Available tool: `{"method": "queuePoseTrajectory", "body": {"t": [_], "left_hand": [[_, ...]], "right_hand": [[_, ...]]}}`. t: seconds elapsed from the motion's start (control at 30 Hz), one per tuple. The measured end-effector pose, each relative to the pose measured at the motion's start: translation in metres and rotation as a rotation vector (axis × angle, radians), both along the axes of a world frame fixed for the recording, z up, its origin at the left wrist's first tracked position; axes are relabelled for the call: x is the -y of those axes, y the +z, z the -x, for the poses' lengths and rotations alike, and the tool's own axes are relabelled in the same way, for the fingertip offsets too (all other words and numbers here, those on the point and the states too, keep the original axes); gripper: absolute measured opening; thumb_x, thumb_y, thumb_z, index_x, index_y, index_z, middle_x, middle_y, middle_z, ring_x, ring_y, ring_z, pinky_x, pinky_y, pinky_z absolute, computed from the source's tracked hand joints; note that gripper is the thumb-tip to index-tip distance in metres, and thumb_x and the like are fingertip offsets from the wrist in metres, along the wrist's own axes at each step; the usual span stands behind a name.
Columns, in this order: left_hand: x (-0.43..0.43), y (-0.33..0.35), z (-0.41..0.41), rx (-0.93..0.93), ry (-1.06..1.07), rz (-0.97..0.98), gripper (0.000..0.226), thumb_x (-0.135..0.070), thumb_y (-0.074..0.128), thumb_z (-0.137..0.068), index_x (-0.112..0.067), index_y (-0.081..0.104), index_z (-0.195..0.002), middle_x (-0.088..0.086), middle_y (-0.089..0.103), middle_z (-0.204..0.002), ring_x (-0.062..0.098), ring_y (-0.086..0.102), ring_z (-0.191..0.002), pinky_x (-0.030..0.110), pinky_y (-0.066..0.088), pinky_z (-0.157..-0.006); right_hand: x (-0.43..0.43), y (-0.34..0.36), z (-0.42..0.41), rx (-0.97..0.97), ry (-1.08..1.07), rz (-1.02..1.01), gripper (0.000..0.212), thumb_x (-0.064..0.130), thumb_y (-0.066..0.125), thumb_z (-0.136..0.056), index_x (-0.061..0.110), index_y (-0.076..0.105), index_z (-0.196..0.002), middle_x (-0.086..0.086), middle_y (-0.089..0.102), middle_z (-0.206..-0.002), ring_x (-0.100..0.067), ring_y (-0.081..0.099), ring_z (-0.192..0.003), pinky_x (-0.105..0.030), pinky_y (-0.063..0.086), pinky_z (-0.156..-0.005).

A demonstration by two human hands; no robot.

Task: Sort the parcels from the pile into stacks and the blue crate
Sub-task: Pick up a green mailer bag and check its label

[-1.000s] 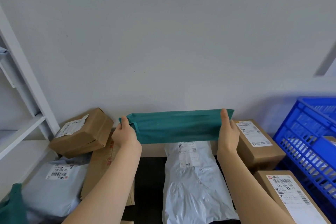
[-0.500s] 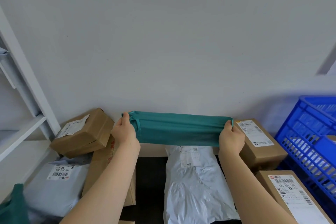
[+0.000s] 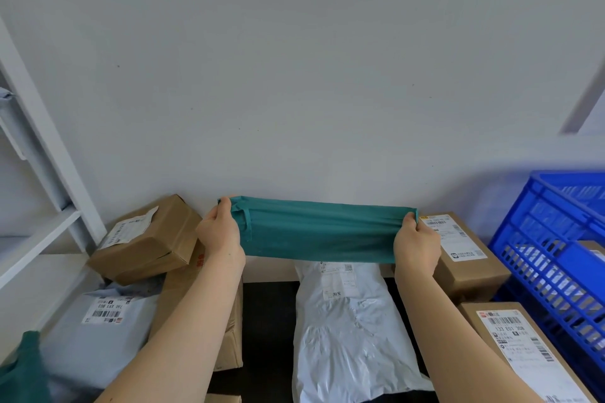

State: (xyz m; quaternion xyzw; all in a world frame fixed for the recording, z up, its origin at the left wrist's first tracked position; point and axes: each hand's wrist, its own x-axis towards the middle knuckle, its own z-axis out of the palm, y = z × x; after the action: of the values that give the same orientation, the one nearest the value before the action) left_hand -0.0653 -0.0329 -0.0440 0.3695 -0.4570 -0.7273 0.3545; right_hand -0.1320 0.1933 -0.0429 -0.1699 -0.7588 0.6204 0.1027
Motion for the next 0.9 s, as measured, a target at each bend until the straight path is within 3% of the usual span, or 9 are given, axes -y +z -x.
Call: {"method": "queuePoseTrajectory", "body": {"t": [0.13,0.2,0.3,0.4,0.47,0.53,0.67,0.8,0.9], "left_hand": [[0.000,-0.002,0.001,0.038,-0.109,0.070,0.027,-0.039,0.049,-0.098,-0.016,0.062,-0.091,0.003,0.061,-0.089,0.024,0.059,-0.089,0.033,0.047,-0.069],[-0.002,-0.007,0.002,0.110,-0.139,0.205,0.040,-0.043,0.050,-0.097,-0.014,0.054,-0.123,0.008,0.057,-0.123,0.026,0.054,-0.115,0.037,0.046,-0.087],[-0.009,-0.009,-0.004,0.212,-0.079,0.715,0.079,-0.053,0.056,-0.088,-0.015,0.024,-0.150,0.006,0.027,-0.156,0.023,0.026,-0.143,0.042,0.023,-0.115],[-0.022,-0.001,-0.005,0.450,-0.208,1.386,0.099,-0.080,0.042,-0.072,-0.023,0.023,-0.151,0.002,0.014,-0.160,0.021,0.007,-0.148,0.050,-0.005,-0.114],[-0.034,0.004,-0.002,0.639,-0.335,1.693,0.106,-0.089,0.034,-0.066,-0.029,0.017,-0.152,0.001,0.000,-0.162,0.020,-0.009,-0.148,0.054,-0.016,-0.110],[-0.045,0.006,0.003,0.711,-0.501,1.754,0.107,-0.086,0.043,-0.068,-0.030,0.011,-0.153,-0.001,-0.002,-0.162,0.017,-0.010,-0.148,0.058,-0.014,-0.112],[-0.053,0.000,0.010,0.799,-0.681,1.788,0.104,-0.073,0.058,-0.074,-0.027,0.008,-0.153,-0.002,0.019,-0.158,0.017,0.013,-0.147,0.059,-0.007,-0.114],[-0.055,-0.003,0.014,0.788,-0.720,1.785,0.096,-0.067,0.064,-0.074,-0.028,0.019,-0.150,-0.004,0.046,-0.140,0.018,0.043,-0.130,0.054,0.001,-0.116],[-0.056,-0.007,0.015,0.750,-0.707,1.763,0.082,-0.064,0.066,-0.074,-0.029,0.034,-0.141,-0.006,0.054,-0.126,0.017,0.050,-0.118,0.048,0.010,-0.116]], "right_hand": [[-0.003,0.000,0.001,0.019,-0.012,-0.012,0.039,0.035,0.036,-0.103,0.013,0.054,-0.076,0.000,0.050,-0.073,-0.014,0.045,-0.066,-0.036,0.041,-0.071],[-0.003,0.000,0.001,0.028,-0.016,-0.020,0.040,0.035,0.037,-0.103,0.010,0.056,-0.078,-0.002,0.051,-0.072,-0.013,0.044,-0.065,-0.034,0.038,-0.068],[-0.004,0.001,0.002,0.029,-0.024,-0.025,0.042,0.036,0.036,-0.102,0.012,0.053,-0.071,-0.003,0.050,-0.072,-0.015,0.044,-0.065,-0.036,0.038,-0.069],[-0.002,0.002,0.001,0.014,-0.023,-0.038,0.044,0.035,0.036,-0.102,0.009,0.051,-0.070,-0.004,0.049,-0.069,-0.016,0.043,-0.062,-0.036,0.037,-0.067],[0.000,0.003,0.000,0.006,-0.017,-0.043,0.044,0.033,0.037,-0.102,0.008,0.050,-0.069,-0.004,0.048,-0.066,-0.016,0.041,-0.060,-0.034,0.036,-0.064],[0.001,0.005,-0.001,-0.007,-0.013,-0.053,0.044,0.033,0.037,-0.102,0.007,0.050,-0.070,-0.004,0.047,-0.064,-0.016,0.040,-0.059,-0.033,0.033,-0.062],[0.002,0.008,-0.003,-0.028,0.014,-0.115,0.044,0.034,0.034,-0.102,0.007,0.053,-0.072,-0.004,0.049,-0.068,-0.014,0.042,-0.060,-0.032,0.032,-0.064],[0.001,0.011,-0.005,-0.041,0.021,-0.165,0.046,0.035,0.034,-0.103,0.014,0.048,-0.065,-0.004,0.049,-0.068,-0.015,0.043,-0.062,-0.032,0.033,-0.064],[0.002,0.013,-0.004,-0.062,0.030,-0.151,0.047,0.034,0.035,-0.102,0.014,0.043,-0.061,-0.003,0.046,-0.065,-0.015,0.039,-0.059,-0.032,0.030,-0.055]]}}
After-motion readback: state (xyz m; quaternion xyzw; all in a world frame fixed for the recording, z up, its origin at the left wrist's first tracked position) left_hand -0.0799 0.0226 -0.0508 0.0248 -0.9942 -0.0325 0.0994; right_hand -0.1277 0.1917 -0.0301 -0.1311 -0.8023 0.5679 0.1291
